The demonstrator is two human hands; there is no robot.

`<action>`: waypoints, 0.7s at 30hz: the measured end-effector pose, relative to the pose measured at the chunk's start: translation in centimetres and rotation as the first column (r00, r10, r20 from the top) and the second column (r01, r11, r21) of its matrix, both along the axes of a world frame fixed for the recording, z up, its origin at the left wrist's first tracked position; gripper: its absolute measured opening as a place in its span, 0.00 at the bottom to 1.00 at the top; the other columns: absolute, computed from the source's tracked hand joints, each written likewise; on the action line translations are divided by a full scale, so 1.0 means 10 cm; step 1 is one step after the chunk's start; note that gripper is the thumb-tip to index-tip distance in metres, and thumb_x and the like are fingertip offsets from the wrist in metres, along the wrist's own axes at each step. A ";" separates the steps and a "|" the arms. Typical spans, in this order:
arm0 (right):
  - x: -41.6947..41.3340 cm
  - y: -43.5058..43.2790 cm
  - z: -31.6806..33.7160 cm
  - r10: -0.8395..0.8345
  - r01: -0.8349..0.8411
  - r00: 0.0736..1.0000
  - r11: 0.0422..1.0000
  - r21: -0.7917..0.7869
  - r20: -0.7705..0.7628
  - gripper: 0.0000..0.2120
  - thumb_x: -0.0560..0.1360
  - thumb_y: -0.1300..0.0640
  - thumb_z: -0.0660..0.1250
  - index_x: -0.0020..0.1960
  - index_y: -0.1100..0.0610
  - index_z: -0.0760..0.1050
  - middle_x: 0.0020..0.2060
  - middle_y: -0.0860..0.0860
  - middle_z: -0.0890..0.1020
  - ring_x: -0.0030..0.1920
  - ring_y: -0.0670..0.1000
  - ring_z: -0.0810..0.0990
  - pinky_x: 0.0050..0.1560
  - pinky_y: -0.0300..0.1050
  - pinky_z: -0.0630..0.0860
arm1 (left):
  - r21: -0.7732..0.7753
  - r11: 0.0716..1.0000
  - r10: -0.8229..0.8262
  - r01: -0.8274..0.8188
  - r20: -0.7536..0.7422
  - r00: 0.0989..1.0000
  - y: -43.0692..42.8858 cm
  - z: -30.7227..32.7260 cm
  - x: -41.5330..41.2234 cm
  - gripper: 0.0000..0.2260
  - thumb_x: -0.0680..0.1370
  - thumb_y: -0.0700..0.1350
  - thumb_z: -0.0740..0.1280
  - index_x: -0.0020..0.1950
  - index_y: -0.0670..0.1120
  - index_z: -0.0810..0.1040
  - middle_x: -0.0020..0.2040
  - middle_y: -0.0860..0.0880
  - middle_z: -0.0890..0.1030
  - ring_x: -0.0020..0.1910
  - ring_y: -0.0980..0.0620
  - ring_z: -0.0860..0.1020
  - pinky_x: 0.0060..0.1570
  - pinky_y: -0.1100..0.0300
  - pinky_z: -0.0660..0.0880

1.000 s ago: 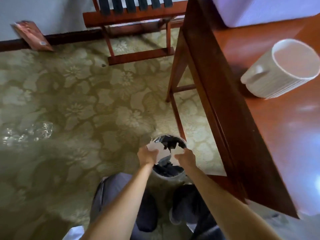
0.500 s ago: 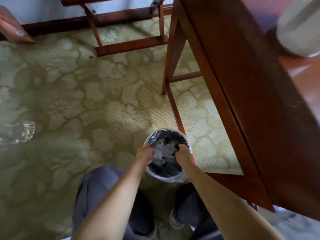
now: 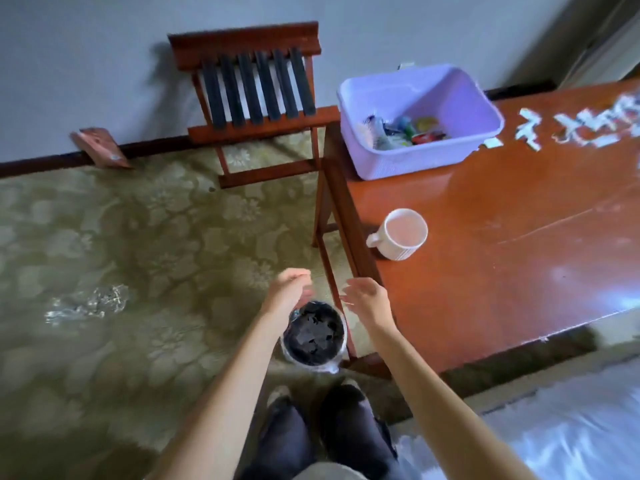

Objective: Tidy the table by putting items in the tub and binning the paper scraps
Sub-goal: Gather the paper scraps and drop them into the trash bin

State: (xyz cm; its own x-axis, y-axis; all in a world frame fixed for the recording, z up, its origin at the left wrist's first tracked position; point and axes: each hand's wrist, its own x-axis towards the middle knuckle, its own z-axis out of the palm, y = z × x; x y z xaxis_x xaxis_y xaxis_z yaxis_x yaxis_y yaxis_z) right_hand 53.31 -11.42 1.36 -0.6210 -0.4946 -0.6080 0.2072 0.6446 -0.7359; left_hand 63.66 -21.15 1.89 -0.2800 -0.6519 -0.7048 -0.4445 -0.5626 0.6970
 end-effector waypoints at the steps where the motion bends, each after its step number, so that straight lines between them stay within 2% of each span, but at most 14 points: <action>1: -0.04 0.04 0.10 -0.011 0.011 1.000 0.998 -0.062 -0.002 0.07 0.74 0.64 0.64 0.50 0.59 0.78 0.49 0.58 0.82 0.49 0.57 0.82 0.56 0.53 0.78 | -0.041 0.999 -0.012 0.010 -0.051 0.999 0.00 0.14 -0.01 0.08 0.79 0.38 0.60 0.56 0.41 0.77 0.48 0.45 0.80 0.44 0.50 0.80 0.54 0.54 0.77; 4: -0.27 0.13 0.74 -0.079 0.055 0.992 0.972 -0.230 -0.094 0.08 0.74 0.64 0.65 0.42 0.53 0.78 0.44 0.55 0.83 0.43 0.54 0.82 0.51 0.48 0.78 | -0.272 0.962 -0.071 0.023 -0.168 0.983 0.00 0.85 -0.13 0.07 0.79 0.39 0.60 0.52 0.44 0.77 0.44 0.49 0.81 0.43 0.53 0.79 0.48 0.63 0.76; 7: -0.43 0.35 1.11 -0.118 0.068 0.986 0.928 -0.366 -0.116 0.06 0.73 0.63 0.67 0.42 0.53 0.77 0.41 0.51 0.82 0.38 0.46 0.81 0.43 0.36 0.79 | -0.432 0.893 -0.227 0.124 -0.195 0.954 0.15 1.21 -0.29 0.08 0.79 0.40 0.60 0.46 0.49 0.77 0.47 0.48 0.81 0.44 0.54 0.80 0.48 0.63 0.76; 8: -0.47 0.43 1.16 -0.114 0.058 0.984 0.933 -0.355 -0.137 0.07 0.73 0.64 0.67 0.43 0.53 0.77 0.43 0.52 0.82 0.39 0.46 0.81 0.43 0.36 0.78 | -0.453 0.878 -0.262 0.154 -0.187 0.947 0.22 1.26 -0.34 0.09 0.79 0.40 0.61 0.44 0.51 0.77 0.47 0.48 0.81 0.44 0.54 0.80 0.49 0.62 0.77; 10: -0.59 0.56 1.19 -0.106 0.045 0.979 0.945 -0.323 -0.175 0.08 0.73 0.65 0.66 0.44 0.52 0.77 0.46 0.55 0.83 0.43 0.51 0.82 0.49 0.43 0.79 | -0.470 0.862 -0.303 0.193 -0.172 0.937 0.36 1.29 -0.42 0.09 0.78 0.41 0.61 0.44 0.52 0.77 0.48 0.48 0.82 0.45 0.54 0.81 0.50 0.60 0.77; 13: -0.88 0.77 1.22 -0.131 0.061 0.970 0.947 -0.317 -0.206 0.10 0.74 0.66 0.65 0.43 0.52 0.77 0.44 0.56 0.83 0.44 0.53 0.82 0.53 0.49 0.78 | -0.457 0.858 -0.338 0.236 -0.155 0.928 0.54 1.31 -0.68 0.05 0.78 0.41 0.62 0.48 0.49 0.77 0.49 0.46 0.83 0.46 0.52 0.81 0.52 0.56 0.78; 15: -1.20 0.90 1.18 -0.142 0.076 0.967 0.952 -0.296 -0.210 0.10 0.75 0.67 0.63 0.43 0.53 0.76 0.43 0.56 0.83 0.42 0.53 0.82 0.54 0.50 0.78 | -0.441 0.862 -0.331 0.249 -0.118 0.936 0.63 1.28 -0.94 0.05 0.77 0.41 0.63 0.50 0.47 0.77 0.50 0.44 0.82 0.47 0.48 0.81 0.55 0.50 0.78; 17: -1.58 1.03 1.11 -0.120 0.057 0.966 0.963 -0.263 -0.229 0.11 0.75 0.67 0.63 0.42 0.52 0.76 0.43 0.56 0.83 0.41 0.52 0.81 0.54 0.50 0.78 | -0.450 0.859 -0.321 0.245 -0.098 0.942 0.73 1.22 -1.27 0.05 0.77 0.42 0.63 0.48 0.49 0.77 0.50 0.44 0.82 0.50 0.46 0.81 0.57 0.47 0.77; 19: -2.00 1.16 1.02 -0.079 0.017 0.966 0.971 -0.240 -0.247 0.10 0.75 0.67 0.63 0.42 0.54 0.77 0.42 0.56 0.83 0.40 0.51 0.82 0.52 0.48 0.78 | -0.459 0.848 -0.330 0.264 -0.068 0.942 0.84 1.16 -1.63 0.05 0.77 0.43 0.63 0.48 0.51 0.77 0.50 0.48 0.82 0.50 0.50 0.81 0.55 0.51 0.78; 21: -2.49 1.31 0.92 -0.028 -0.032 0.960 0.977 -0.209 -0.280 0.06 0.75 0.66 0.64 0.46 0.58 0.78 0.41 0.54 0.82 0.38 0.49 0.81 0.46 0.42 0.78 | -0.456 0.842 -0.340 0.288 -0.034 0.940 0.99 1.06 -2.11 0.05 0.78 0.44 0.61 0.47 0.53 0.76 0.50 0.51 0.82 0.49 0.53 0.81 0.55 0.54 0.77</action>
State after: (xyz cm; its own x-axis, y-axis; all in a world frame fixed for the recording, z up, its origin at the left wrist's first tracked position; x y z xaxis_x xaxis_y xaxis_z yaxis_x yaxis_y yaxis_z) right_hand 28.41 1.66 10.61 -0.7498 -0.5934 -0.2928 -0.0273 0.4699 -0.8823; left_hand 42.53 -11.29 12.46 -0.5808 -0.7487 -0.3195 -0.4517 -0.0302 0.8917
